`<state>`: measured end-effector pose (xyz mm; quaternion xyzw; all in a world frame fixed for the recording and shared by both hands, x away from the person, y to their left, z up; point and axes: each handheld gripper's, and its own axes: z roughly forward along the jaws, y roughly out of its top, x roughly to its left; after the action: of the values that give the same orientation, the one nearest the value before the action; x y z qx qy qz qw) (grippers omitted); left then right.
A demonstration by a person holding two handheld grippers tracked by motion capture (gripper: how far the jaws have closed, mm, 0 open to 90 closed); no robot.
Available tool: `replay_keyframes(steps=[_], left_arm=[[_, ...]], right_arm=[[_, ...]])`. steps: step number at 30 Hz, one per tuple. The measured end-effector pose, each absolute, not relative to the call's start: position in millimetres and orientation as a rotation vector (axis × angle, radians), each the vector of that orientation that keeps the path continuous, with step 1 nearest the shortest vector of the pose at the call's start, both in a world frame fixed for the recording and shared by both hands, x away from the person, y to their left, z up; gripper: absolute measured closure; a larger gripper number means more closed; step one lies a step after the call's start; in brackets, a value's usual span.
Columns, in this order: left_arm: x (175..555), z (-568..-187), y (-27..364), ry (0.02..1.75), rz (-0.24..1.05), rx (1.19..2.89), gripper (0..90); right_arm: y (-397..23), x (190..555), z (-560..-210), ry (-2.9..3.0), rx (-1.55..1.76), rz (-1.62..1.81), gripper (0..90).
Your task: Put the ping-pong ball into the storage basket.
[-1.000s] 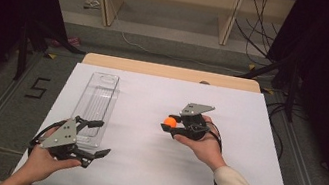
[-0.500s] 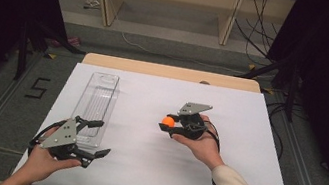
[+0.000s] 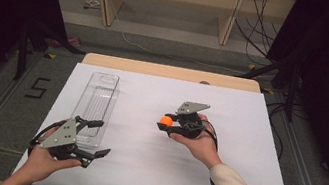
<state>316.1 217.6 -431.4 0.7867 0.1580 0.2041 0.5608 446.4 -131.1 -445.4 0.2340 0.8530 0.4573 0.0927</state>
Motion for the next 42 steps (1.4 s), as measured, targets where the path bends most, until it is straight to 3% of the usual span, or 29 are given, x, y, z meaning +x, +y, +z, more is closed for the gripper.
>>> replay_keyframes(steps=[42], left_arm=[[316.0, -431.4, 217.6, 0.373, 0.481, 1.853, 16.4]], right_arm=[[-118.6, 452.0, -444.5, 2.527, 0.684, 1.369, 51.5]])
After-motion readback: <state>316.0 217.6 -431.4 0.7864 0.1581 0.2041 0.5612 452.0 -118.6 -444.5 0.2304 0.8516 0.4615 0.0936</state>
